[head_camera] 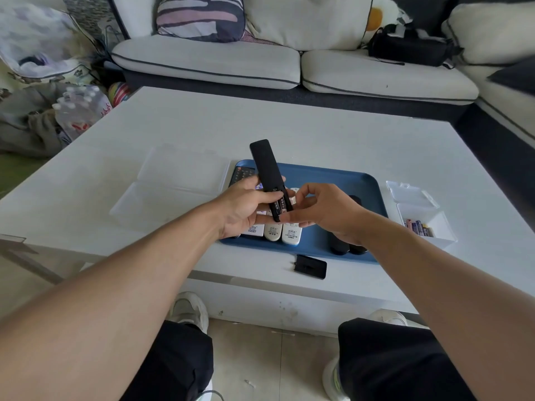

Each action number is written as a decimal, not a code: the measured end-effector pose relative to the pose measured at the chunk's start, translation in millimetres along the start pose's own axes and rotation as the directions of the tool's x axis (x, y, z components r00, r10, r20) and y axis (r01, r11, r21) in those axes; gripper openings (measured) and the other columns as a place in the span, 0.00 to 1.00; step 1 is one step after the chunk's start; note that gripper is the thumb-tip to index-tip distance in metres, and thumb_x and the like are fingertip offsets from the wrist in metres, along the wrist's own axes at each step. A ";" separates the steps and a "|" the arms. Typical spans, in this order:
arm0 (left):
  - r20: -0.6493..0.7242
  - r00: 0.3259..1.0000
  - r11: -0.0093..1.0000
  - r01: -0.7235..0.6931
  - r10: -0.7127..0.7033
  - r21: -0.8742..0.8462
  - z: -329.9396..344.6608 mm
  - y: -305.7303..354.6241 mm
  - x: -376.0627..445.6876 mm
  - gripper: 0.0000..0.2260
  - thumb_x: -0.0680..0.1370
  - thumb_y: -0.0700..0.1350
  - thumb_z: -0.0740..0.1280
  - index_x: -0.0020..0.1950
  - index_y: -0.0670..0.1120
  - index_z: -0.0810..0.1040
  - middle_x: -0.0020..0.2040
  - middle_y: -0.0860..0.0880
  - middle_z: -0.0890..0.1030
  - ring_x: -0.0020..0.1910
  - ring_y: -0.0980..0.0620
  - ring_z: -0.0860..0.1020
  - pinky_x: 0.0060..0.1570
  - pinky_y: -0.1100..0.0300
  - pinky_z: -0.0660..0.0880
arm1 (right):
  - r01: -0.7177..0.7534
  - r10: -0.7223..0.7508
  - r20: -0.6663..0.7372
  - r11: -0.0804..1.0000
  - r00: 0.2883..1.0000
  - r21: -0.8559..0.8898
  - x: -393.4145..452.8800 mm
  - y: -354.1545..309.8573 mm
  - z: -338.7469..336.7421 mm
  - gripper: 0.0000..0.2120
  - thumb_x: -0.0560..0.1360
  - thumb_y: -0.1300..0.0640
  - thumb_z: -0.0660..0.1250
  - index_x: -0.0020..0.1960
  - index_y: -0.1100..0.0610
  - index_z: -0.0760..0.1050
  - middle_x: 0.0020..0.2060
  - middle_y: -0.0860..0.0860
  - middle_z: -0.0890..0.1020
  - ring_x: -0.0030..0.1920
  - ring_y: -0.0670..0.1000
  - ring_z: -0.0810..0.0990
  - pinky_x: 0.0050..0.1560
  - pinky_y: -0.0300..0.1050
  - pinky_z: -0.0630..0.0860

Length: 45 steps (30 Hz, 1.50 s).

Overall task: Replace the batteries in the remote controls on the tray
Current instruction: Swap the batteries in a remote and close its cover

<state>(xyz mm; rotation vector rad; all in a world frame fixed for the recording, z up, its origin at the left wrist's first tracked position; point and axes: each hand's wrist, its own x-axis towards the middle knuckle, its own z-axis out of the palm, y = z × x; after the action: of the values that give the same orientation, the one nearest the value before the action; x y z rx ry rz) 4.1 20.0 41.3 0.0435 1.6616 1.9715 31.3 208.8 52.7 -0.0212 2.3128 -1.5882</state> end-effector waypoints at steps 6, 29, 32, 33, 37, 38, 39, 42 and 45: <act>0.032 0.999 0.999 0.044 -0.044 0.014 -2.1 0.1 -0.4 0.16 0.81 0.35 0.64 0.69 0.45 0.75 0.55 0.43 0.85 0.50 0.45 0.84 0.49 0.48 0.83 | -0.037 0.038 0.050 0.999 0.998 -0.018 -0.2 0.3 -1.3 0.17 0.66 0.61 0.81 0.41 0.58 0.72 0.45 0.57 0.87 0.44 0.52 0.84 0.46 0.44 0.82; -0.169 0.985 0.999 0.031 -0.026 0.022 -4.3 -7.3 8.5 0.14 0.81 0.34 0.64 0.66 0.45 0.75 0.53 0.45 0.86 0.52 0.43 0.85 0.51 0.46 0.82 | -0.072 0.302 0.140 0.595 0.943 -0.801 -15.8 -2.8 0.3 0.11 0.69 0.43 0.78 0.44 0.50 0.85 0.31 0.44 0.85 0.31 0.41 0.83 0.36 0.36 0.79; -0.162 0.987 0.999 0.028 -0.025 0.017 1.1 -8.6 7.8 0.12 0.81 0.33 0.63 0.61 0.45 0.77 0.53 0.46 0.86 0.49 0.45 0.85 0.37 0.54 0.83 | -0.071 0.335 0.075 0.403 0.939 -0.913 -25.3 1.0 8.7 0.20 0.67 0.38 0.78 0.50 0.50 0.83 0.32 0.42 0.85 0.34 0.42 0.85 0.49 0.45 0.82; -0.162 0.986 0.999 0.031 -0.029 0.012 2.9 -8.9 8.1 0.11 0.82 0.33 0.63 0.58 0.46 0.78 0.55 0.45 0.85 0.51 0.44 0.85 0.36 0.55 0.82 | -0.064 0.300 0.044 0.341 0.953 -0.938 -27.8 2.8 11.4 0.23 0.66 0.36 0.78 0.52 0.50 0.82 0.32 0.43 0.85 0.36 0.43 0.85 0.50 0.45 0.81; -0.164 0.985 0.998 0.039 -0.047 -0.053 5.5 -8.1 9.9 0.12 0.82 0.33 0.62 0.61 0.45 0.75 0.60 0.43 0.84 0.55 0.43 0.84 0.46 0.49 0.83 | -0.022 0.226 0.023 0.194 0.974 -0.981 -36.1 16.5 24.4 0.26 0.65 0.32 0.75 0.52 0.50 0.82 0.38 0.46 0.83 0.41 0.49 0.82 0.44 0.45 0.78; -0.163 0.985 0.998 0.039 -0.048 -0.056 5.7 -7.1 10.4 0.13 0.82 0.33 0.62 0.64 0.45 0.74 0.60 0.43 0.84 0.56 0.43 0.84 0.48 0.47 0.82 | -0.018 0.217 0.024 0.187 0.976 -0.982 -37.1 20.1 27.2 0.26 0.66 0.32 0.74 0.52 0.51 0.81 0.39 0.46 0.82 0.41 0.50 0.81 0.43 0.45 0.78; -0.163 0.985 0.998 0.039 -0.047 -0.052 5.6 -6.9 10.7 0.14 0.82 0.33 0.62 0.65 0.45 0.74 0.60 0.43 0.84 0.56 0.43 0.84 0.50 0.46 0.82 | -0.016 0.206 0.024 0.188 0.978 -0.982 -37.7 23.4 29.5 0.26 0.67 0.32 0.74 0.53 0.51 0.81 0.41 0.47 0.82 0.42 0.50 0.81 0.43 0.45 0.78; -0.167 0.985 0.998 0.043 -0.049 -0.041 5.1 -7.3 10.8 0.14 0.82 0.33 0.61 0.65 0.45 0.74 0.60 0.44 0.84 0.58 0.42 0.83 0.53 0.44 0.81 | -0.006 0.181 0.036 0.223 0.983 -0.975 -39.6 29.6 30.5 0.23 0.70 0.36 0.74 0.56 0.51 0.80 0.46 0.49 0.83 0.45 0.52 0.81 0.46 0.46 0.79; -0.185 0.981 0.998 0.042 -0.051 -0.052 6.0 -7.3 11.7 0.11 0.82 0.33 0.62 0.62 0.45 0.75 0.57 0.44 0.84 0.58 0.41 0.83 0.56 0.42 0.80 | 0.008 0.151 0.051 0.277 0.987 -0.961 -39.4 29.8 26.1 0.14 0.74 0.42 0.72 0.56 0.49 0.81 0.48 0.49 0.83 0.47 0.52 0.82 0.49 0.48 0.80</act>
<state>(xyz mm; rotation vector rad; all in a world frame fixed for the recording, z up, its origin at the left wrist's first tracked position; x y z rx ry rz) -0.8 31.0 32.3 -0.2018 1.7130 2.0319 81.0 204.2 27.6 -0.2964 2.7034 0.1415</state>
